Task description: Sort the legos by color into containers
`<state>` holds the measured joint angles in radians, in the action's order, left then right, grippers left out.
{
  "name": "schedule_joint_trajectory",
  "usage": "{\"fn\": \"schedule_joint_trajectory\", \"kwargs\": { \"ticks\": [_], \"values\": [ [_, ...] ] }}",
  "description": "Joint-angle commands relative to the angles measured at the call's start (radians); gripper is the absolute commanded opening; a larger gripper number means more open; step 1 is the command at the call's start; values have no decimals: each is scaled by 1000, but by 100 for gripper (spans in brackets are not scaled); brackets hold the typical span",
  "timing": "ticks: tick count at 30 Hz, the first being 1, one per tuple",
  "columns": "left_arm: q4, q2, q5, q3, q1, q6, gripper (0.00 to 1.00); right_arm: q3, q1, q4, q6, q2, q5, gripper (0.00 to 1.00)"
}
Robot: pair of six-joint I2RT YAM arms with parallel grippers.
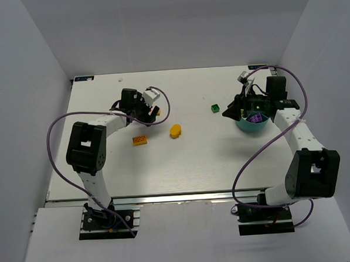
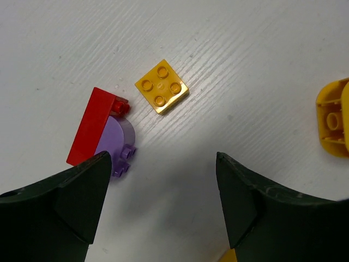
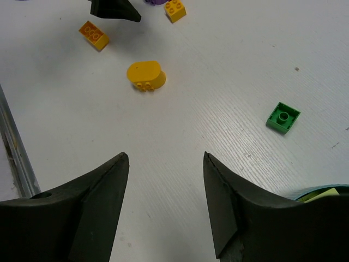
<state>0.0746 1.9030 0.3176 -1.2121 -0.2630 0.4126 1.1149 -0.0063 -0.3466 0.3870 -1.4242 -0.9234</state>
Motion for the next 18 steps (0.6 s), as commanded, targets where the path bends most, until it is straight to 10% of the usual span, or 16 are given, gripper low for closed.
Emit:
{"fn": "schedule_joint_trajectory", "kwargs": {
  "ticks": [1,18],
  "values": [
    [-10,-2,-11,-35,8,175,87,40,0,26,-22,-5,-28,62],
    [-15,143,-58,-156,8,241,86,63,-1,37,-28,-25,-14,63]
  ]
}}
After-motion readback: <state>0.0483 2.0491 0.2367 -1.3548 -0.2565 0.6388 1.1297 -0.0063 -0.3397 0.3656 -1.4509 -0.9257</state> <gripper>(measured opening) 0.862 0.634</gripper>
